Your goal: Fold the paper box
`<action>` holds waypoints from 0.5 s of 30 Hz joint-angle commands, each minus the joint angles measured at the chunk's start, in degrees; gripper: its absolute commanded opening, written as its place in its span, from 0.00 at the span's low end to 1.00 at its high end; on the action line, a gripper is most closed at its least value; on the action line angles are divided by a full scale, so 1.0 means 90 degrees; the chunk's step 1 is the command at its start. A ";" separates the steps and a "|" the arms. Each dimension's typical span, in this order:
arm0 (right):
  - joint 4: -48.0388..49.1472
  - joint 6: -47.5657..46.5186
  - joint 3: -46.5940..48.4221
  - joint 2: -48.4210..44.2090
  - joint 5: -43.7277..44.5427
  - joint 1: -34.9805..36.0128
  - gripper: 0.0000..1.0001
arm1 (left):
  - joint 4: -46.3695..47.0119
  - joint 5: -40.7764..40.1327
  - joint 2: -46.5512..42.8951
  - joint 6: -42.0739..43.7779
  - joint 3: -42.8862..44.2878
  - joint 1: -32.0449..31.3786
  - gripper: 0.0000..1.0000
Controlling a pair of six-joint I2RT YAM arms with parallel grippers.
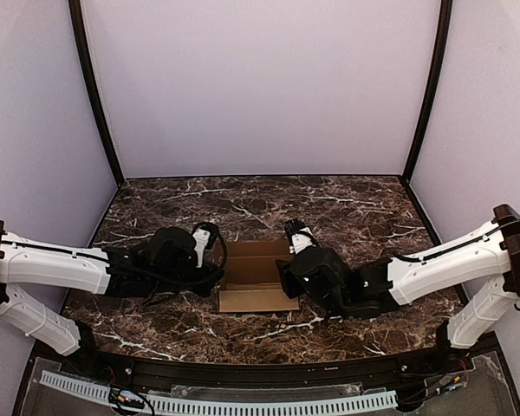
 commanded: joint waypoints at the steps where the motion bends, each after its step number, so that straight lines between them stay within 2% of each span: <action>1: -0.0287 0.0087 -0.0240 -0.0539 0.0168 -0.0126 0.56 | -0.0097 -0.0098 0.0001 -0.0074 0.0091 -0.0082 0.00; 7: -0.0607 -0.0305 -0.0372 -0.1290 0.0047 -0.0253 0.58 | 0.0150 -0.0500 -0.0140 -0.0177 -0.0215 -0.0304 0.00; 15: -0.0883 -0.0843 -0.0026 -0.1755 -0.0879 -0.0748 0.58 | 0.1207 -0.1212 -0.0258 -0.0092 -0.0945 -0.0790 0.00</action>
